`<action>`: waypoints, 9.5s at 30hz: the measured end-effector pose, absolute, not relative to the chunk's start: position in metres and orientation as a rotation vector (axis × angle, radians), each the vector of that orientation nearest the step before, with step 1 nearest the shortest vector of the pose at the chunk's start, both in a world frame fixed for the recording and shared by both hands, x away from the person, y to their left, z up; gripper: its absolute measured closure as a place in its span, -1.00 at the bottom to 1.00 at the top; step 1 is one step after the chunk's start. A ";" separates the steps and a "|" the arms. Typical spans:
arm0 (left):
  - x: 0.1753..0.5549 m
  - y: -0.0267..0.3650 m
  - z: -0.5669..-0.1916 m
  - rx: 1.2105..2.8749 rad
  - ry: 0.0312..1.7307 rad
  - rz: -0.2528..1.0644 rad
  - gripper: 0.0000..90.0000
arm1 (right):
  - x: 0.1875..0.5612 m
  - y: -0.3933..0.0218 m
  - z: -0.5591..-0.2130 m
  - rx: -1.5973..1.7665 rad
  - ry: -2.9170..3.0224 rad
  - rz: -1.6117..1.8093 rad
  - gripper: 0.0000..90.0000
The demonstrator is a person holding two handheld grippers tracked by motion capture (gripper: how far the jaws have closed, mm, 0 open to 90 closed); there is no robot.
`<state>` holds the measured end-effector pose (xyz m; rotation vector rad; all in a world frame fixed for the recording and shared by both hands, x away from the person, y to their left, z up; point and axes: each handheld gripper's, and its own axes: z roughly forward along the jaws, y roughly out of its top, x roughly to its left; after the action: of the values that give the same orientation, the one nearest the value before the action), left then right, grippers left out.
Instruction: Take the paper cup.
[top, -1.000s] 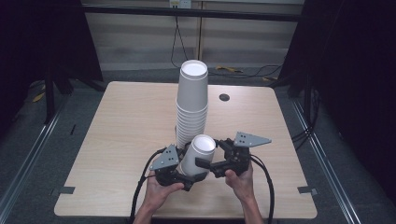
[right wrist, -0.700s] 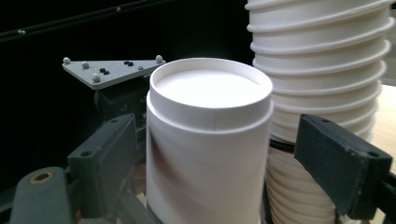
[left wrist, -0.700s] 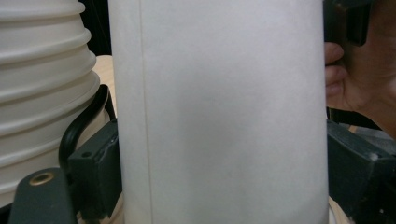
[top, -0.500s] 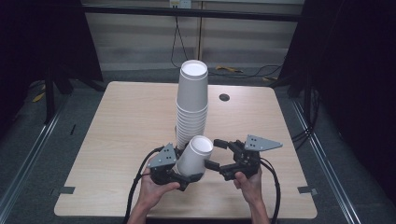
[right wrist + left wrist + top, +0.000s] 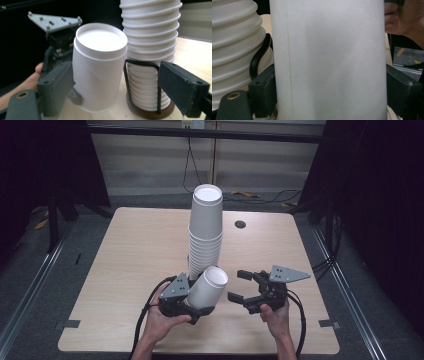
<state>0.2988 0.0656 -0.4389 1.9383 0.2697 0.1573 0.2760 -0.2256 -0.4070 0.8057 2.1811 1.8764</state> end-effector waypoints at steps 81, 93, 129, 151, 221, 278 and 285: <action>0.302 0.019 -0.432 2.535 -0.008 0.217 -0.69 | 0.301 -0.198 -0.418 0.562 2.886 1.028 -0.69; 0.298 0.018 -0.434 2.558 -0.017 0.206 -0.69 | 0.311 -0.187 -0.416 0.504 2.976 0.991 -0.64; 0.301 0.014 -0.432 2.652 -0.113 0.247 -0.69 | 0.324 -0.158 -0.406 0.397 3.089 0.884 -0.58; 0.292 0.016 -0.431 2.584 -0.041 0.252 -0.69 | 0.326 -0.151 -0.412 0.365 3.157 0.883 -0.53; 0.292 0.090 -0.407 1.823 0.136 0.163 -0.65 | 0.292 -0.198 -0.416 0.549 2.855 1.380 -0.51; 0.298 0.085 -0.439 1.766 0.262 0.072 -1.00 | 0.286 -0.213 -0.447 0.523 2.546 1.863 -0.51; 0.301 0.078 -0.442 1.775 0.246 0.020 -1.00 | 0.286 -0.209 -0.446 0.504 2.554 1.857 -0.51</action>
<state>0.3013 0.0775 -0.4424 1.7746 0.2455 0.0195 0.2863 -0.2089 -0.4464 0.5042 2.5536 1.8573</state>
